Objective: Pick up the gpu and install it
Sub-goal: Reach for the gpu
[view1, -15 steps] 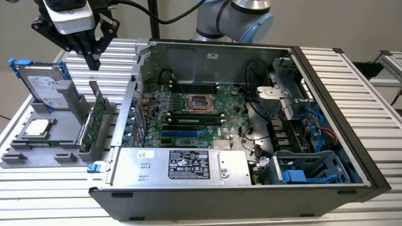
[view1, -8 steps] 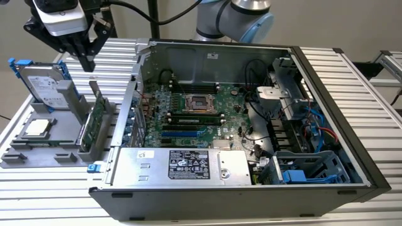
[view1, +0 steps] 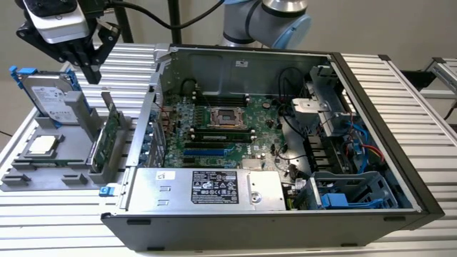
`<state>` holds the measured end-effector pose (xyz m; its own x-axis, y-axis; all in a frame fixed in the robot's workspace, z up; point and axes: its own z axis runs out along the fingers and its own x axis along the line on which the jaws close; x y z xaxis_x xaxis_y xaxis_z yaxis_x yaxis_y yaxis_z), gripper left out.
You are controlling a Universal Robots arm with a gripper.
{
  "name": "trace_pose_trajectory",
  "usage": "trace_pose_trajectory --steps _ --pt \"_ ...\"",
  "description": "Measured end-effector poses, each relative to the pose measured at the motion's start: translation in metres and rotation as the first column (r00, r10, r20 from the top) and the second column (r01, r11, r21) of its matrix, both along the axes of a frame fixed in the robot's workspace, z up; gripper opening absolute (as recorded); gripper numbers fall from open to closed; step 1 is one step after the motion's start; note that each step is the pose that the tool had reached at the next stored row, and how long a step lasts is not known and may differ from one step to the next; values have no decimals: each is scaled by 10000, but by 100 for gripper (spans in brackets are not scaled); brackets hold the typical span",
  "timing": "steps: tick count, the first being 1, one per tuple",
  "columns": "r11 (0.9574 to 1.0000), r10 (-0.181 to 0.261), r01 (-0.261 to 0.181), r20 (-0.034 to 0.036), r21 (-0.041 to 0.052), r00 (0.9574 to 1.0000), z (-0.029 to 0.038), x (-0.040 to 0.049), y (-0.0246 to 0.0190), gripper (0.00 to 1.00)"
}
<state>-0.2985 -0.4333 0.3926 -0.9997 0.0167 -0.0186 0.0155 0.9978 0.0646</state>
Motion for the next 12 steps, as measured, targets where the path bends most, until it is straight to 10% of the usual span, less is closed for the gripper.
trace_pose_trajectory --steps 12 --pt "9999 147 -147 -1 0 9999 0 -143 -84 0"
